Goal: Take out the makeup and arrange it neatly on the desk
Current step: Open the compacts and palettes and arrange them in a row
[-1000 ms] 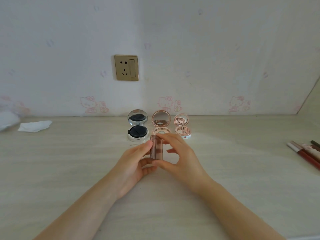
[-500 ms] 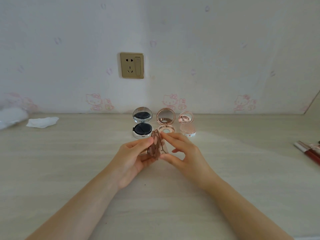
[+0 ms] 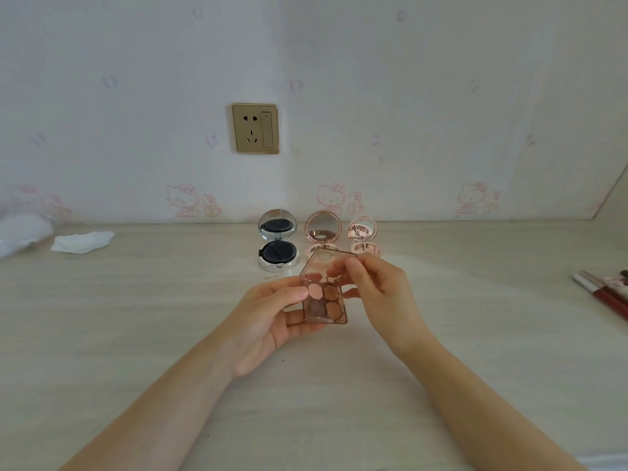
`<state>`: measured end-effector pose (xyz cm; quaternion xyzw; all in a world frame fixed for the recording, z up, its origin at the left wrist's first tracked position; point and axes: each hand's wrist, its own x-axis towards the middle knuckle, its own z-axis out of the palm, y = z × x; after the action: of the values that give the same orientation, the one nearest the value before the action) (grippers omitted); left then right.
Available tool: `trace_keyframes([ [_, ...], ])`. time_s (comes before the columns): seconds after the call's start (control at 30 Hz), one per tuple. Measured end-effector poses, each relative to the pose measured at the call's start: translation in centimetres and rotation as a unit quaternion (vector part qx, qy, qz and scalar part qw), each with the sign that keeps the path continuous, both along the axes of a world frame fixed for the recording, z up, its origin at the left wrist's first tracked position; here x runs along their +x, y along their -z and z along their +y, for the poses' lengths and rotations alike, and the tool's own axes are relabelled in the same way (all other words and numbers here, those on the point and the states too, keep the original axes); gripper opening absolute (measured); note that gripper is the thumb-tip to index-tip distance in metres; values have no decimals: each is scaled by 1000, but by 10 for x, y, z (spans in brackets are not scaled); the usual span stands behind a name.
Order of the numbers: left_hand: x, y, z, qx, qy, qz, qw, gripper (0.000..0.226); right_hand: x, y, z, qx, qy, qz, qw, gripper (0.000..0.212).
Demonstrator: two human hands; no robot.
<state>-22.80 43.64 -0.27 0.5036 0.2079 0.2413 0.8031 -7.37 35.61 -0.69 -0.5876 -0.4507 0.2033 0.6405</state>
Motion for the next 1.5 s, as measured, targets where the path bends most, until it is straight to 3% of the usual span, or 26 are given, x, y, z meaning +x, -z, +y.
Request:
trace_keyframes([
  [0.23, -1, 4, 0, 28, 25, 41, 998, 37, 3, 0, -1, -31, 23, 2, 999, 24],
  [0.4, 1, 2, 1, 18, -36, 57, 998, 27, 1, 2, -1, -47, 33, -15, 998, 19],
  [0.57, 0, 2, 5, 55, -88, 96, 990, 18, -2, 4, -2, -40, 14, -15, 999, 16],
  [0.97, -21, -15, 30, 121, -72, 161, 977, 15, -4, 9, 3, -65, -37, -20, 997, 17],
  [1.2, -43, -10, 63, 99, -156, 146, 972, 14, -1, 20, 37, -130, -32, -140, 981, 17],
  [1.5, -57, 7, 82, 60, -213, 135, 966, 13, -14, 14, 86, -179, -28, -197, 964, 28],
])
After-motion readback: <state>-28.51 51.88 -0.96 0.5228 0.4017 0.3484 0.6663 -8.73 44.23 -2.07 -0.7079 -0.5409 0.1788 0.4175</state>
